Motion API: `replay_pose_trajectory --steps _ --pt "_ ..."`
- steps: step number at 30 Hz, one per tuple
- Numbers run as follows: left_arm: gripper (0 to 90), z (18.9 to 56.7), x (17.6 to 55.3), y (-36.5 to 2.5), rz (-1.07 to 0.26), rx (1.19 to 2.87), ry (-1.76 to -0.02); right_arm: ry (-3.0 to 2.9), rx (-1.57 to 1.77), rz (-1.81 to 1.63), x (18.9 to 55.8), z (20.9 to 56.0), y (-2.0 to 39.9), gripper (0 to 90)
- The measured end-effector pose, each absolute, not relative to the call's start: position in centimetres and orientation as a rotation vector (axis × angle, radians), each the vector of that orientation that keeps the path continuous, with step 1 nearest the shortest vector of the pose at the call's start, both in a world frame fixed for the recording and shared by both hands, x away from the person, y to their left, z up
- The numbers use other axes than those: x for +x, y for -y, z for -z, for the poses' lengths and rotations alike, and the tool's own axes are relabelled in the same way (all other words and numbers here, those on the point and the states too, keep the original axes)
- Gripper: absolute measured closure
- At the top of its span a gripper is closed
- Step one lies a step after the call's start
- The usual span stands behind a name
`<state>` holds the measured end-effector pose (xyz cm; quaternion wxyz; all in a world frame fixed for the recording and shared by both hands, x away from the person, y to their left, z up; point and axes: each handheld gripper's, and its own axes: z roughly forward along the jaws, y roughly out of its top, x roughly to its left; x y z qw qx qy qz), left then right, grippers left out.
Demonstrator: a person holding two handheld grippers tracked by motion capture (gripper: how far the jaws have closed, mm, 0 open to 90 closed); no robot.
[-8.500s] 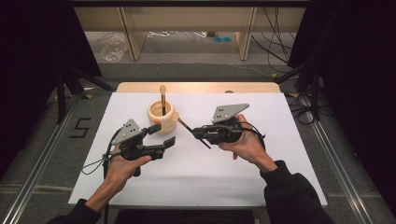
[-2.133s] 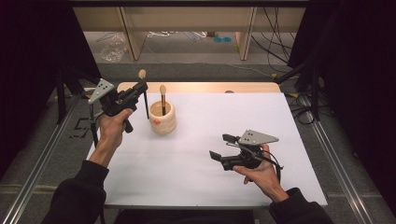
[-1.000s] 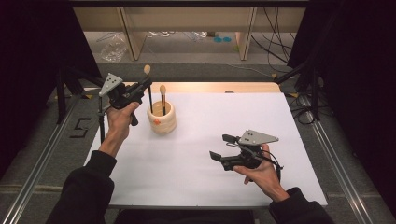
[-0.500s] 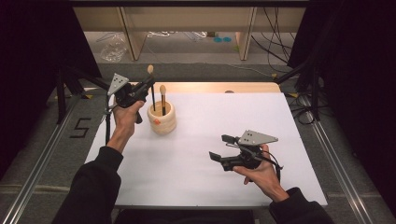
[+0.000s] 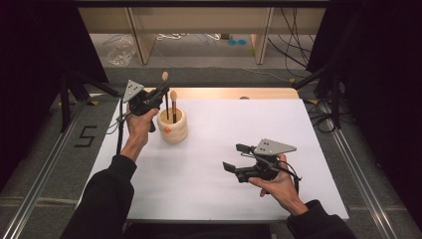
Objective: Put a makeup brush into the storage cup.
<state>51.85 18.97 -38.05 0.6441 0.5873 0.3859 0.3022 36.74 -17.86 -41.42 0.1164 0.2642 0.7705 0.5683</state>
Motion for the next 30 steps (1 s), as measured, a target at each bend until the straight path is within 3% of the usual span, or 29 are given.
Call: replay_pose_trajectory --steps 30 --pt "84.2 42.0 51.5 -19.8 -0.662 1.409 -0.975 -2.274 0.774 -1.643 36.7 41.4 17.8 21.8"
